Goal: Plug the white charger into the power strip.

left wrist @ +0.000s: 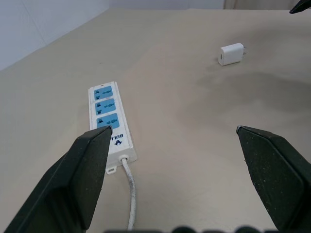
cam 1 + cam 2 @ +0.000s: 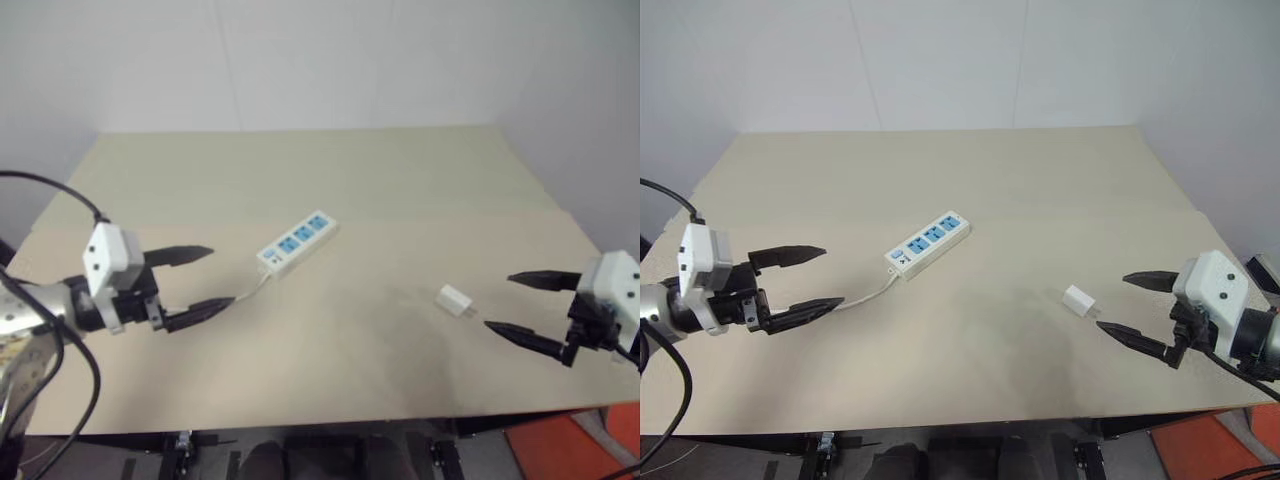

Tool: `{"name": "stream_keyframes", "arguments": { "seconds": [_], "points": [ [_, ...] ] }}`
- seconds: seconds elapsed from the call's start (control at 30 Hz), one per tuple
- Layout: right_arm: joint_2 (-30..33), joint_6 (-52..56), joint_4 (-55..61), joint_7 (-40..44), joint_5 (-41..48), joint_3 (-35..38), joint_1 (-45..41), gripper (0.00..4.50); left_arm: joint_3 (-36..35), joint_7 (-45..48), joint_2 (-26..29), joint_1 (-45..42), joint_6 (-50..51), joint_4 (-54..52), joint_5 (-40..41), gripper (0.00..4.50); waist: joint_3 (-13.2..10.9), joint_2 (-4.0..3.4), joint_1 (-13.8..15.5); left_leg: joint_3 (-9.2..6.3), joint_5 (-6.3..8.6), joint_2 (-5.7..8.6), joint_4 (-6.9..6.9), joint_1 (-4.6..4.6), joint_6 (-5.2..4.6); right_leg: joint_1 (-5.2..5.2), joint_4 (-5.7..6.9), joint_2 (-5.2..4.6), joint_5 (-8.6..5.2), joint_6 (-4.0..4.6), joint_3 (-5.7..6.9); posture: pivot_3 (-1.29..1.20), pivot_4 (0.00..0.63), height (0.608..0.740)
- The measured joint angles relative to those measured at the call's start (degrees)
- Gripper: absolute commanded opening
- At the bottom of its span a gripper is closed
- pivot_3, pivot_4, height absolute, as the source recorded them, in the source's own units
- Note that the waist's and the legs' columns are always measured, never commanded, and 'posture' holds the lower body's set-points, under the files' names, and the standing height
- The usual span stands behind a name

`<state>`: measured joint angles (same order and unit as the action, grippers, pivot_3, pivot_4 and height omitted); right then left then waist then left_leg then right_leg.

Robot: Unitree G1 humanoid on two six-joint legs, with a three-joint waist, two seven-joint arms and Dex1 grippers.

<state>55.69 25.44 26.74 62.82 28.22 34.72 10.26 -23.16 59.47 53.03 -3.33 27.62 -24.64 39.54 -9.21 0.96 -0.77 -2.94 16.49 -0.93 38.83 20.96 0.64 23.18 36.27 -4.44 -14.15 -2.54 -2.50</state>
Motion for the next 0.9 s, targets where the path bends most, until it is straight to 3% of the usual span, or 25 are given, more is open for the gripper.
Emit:
{"name": "stream_keyframes", "arguments": {
  "seconds": [0.67,0.9],
  "points": [
    [-0.5,0.0,1.2,-2.2,0.2,0.7,-0.5,4.50,2.7,-0.7,-0.8,-2.6,-0.1,2.1,-1.4,4.48,0.0,0.01,0.0,0.00,0.00,0.01,0.01,-0.03,0.00,-0.03,0.01,0.00,0.00,0.00,-0.01,0.00,0.150,0.740],
    [-2.1,0.3,-1.4,-8.1,0.1,-2.7,-9.7,4.50,5.9,-3.5,-2.4,-3.6,-1.3,4.1,-5.9,4.48,0.0,0.02,-0.2,0.03,0.00,0.02,0.02,-0.17,0.00,-0.09,0.16,0.00,0.01,0.00,-0.06,0.00,0.150,0.740]
  ]
}}
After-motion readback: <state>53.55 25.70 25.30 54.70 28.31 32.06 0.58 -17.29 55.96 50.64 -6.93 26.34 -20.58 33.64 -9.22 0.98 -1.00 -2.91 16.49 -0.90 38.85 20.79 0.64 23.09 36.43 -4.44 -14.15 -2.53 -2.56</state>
